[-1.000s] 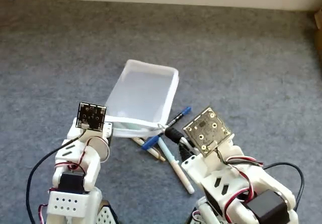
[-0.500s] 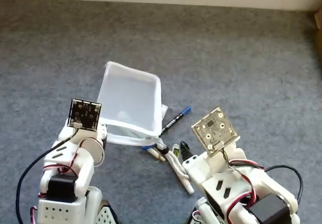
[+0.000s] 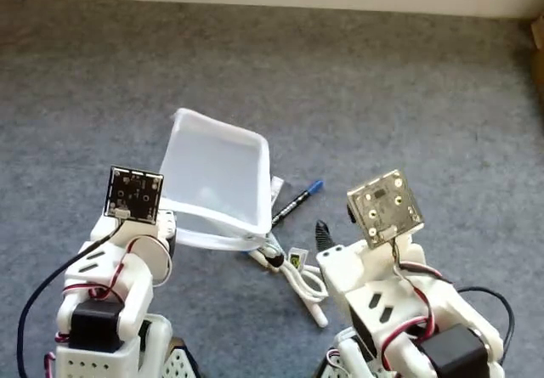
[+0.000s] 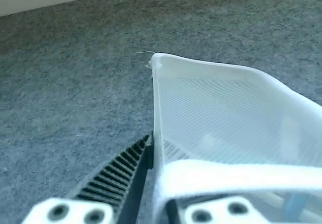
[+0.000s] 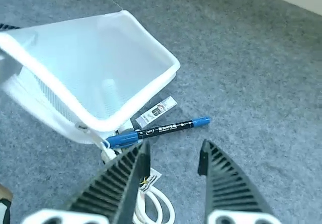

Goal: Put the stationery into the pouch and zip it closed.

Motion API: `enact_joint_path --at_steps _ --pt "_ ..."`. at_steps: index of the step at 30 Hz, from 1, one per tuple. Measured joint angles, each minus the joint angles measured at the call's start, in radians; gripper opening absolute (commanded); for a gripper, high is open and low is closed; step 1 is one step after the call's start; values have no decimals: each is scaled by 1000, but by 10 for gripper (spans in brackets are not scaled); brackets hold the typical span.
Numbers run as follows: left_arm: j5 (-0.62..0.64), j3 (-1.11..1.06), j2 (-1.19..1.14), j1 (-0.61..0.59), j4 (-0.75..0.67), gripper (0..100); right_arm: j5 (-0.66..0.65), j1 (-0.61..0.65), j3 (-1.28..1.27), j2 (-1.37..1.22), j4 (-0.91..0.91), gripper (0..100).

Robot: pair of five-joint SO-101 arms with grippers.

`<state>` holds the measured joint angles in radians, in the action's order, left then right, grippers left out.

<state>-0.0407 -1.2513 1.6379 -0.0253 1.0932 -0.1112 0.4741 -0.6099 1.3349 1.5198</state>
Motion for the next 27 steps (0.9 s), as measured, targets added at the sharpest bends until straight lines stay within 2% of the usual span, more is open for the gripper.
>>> enact_joint_path --at_steps 9,16,22,27 --pt "0 49 0 0 48 7 78 -5 -158 -2 -161 156" --pt "0 49 0 0 68 7 91 -5 -175 -9 -187 156" --pt "0 175 -80 3 133 7 91 -63 -175 -229 -195 156" --pt "9 282 -256 0 144 7 186 -107 -175 -425 -276 159"
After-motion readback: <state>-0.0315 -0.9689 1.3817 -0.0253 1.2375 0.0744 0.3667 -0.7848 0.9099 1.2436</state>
